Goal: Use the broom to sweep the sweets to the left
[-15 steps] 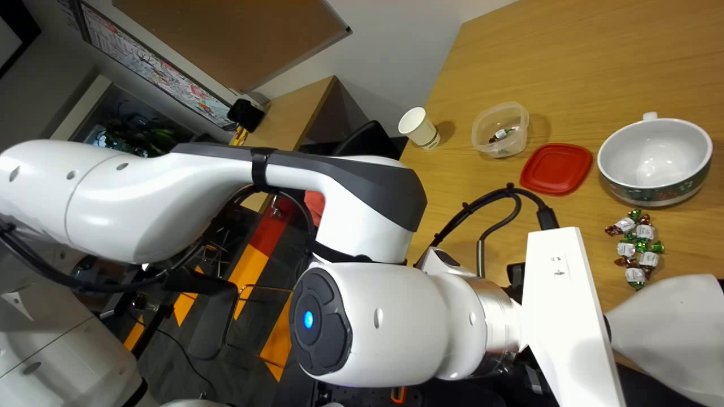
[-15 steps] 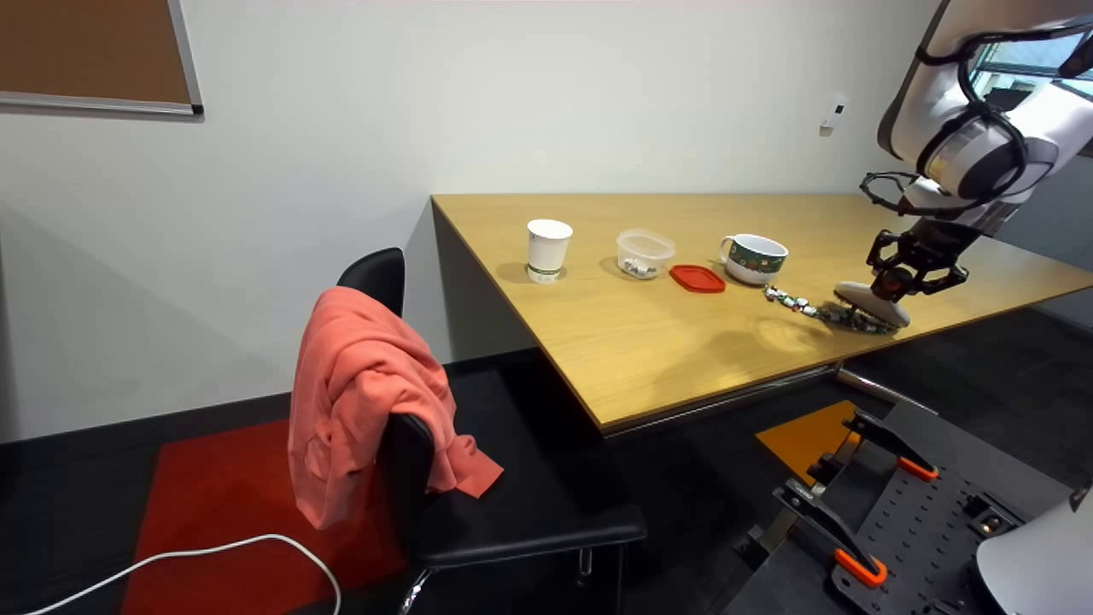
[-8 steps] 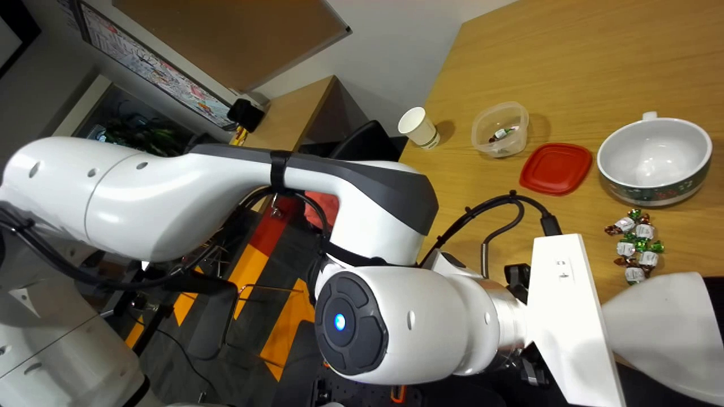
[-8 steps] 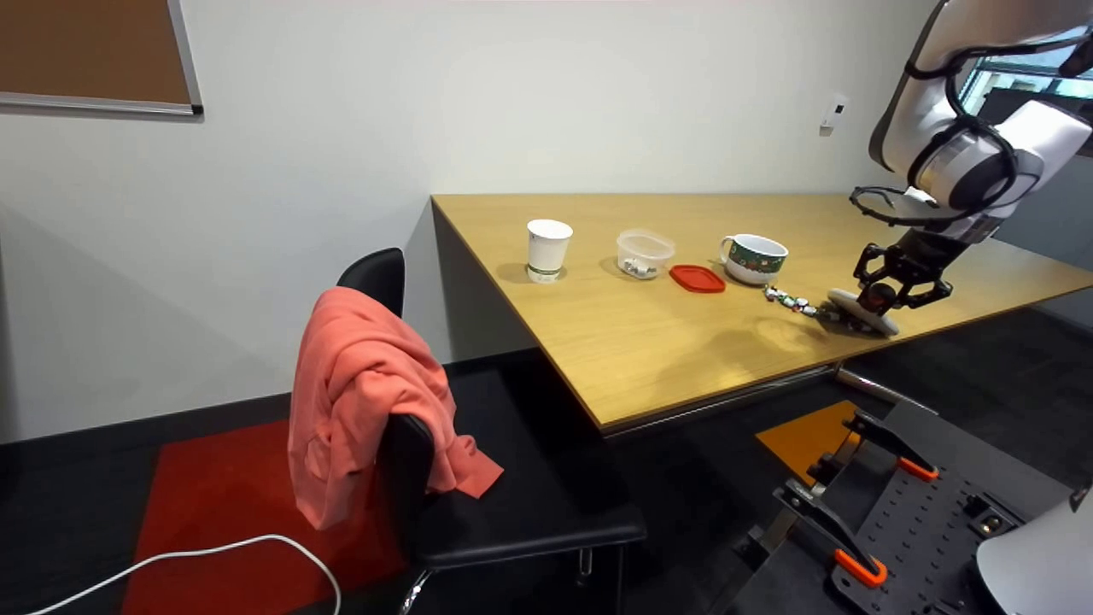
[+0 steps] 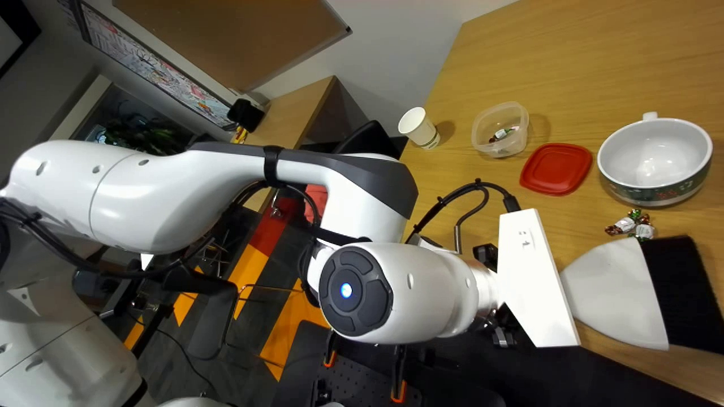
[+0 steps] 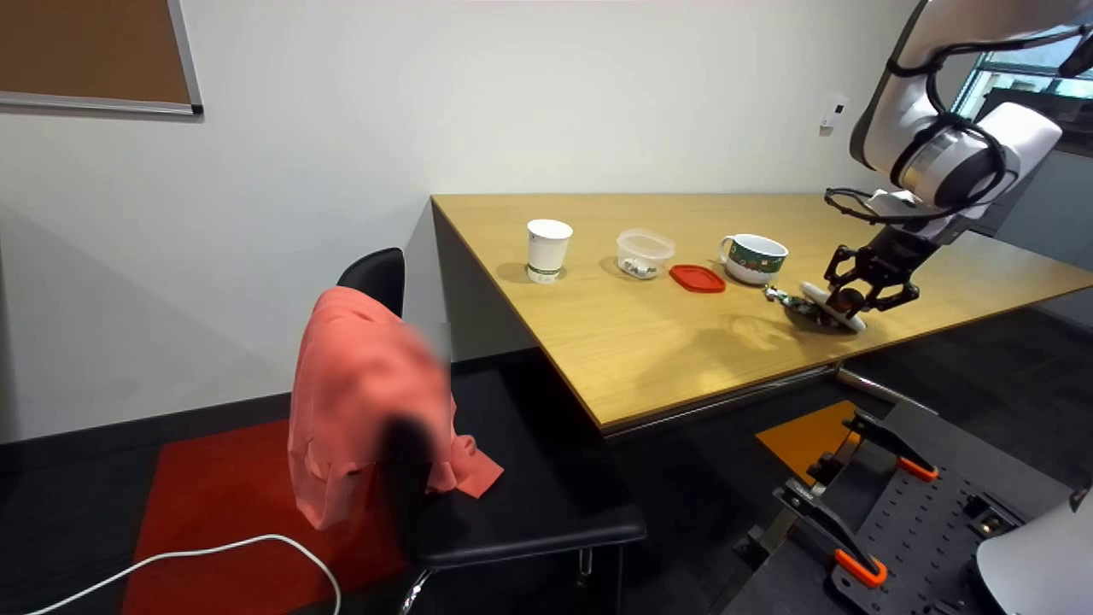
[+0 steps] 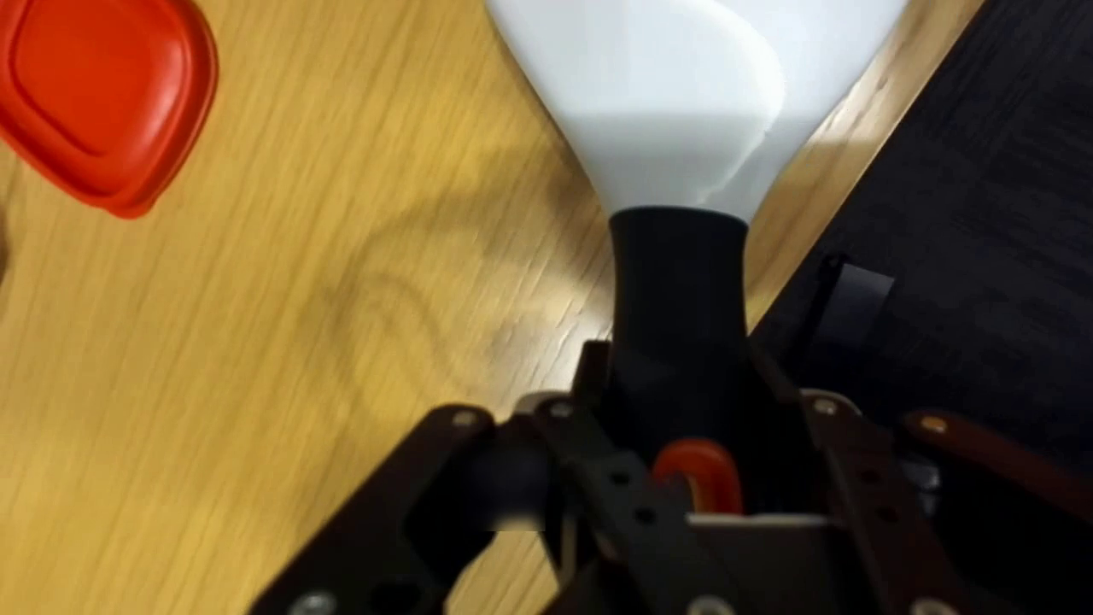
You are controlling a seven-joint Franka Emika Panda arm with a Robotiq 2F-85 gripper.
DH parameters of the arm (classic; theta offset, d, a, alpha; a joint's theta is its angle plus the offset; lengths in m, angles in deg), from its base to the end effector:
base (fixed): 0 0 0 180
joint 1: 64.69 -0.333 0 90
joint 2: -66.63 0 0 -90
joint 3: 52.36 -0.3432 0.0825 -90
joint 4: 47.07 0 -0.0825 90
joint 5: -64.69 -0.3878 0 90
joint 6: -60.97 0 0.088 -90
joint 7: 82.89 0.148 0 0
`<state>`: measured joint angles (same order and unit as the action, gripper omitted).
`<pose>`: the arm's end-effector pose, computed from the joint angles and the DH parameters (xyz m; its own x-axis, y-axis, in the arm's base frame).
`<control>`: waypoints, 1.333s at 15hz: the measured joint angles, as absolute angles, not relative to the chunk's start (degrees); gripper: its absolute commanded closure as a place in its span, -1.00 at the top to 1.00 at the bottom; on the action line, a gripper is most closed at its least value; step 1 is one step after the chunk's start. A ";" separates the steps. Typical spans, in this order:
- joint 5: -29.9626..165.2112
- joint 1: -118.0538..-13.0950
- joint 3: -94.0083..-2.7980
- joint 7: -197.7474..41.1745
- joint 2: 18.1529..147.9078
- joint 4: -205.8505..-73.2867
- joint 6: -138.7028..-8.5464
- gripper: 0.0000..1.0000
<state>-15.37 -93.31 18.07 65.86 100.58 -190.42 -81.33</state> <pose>0.3156 -0.3344 0.1844 -0.2420 0.9636 -0.1138 0.9391 0.2621 0.2223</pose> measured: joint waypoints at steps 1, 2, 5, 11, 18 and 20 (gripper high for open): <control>-15.36 -94.69 18.53 65.86 100.58 -190.73 -81.04 -0.71; -15.34 -96.12 19.14 65.86 100.60 -191.06 -80.61 -0.71; -15.15 -100.61 21.56 65.86 100.85 -192.15 -78.88 -0.71; -15.05 -112.34 28.88 65.86 103.95 -195.04 -73.90 -0.71; -15.60 -126.23 35.74 65.86 113.34 -197.90 -64.76 -0.71; -16.25 -129.56 37.12 65.86 117.06 -198.54 -62.81 -0.71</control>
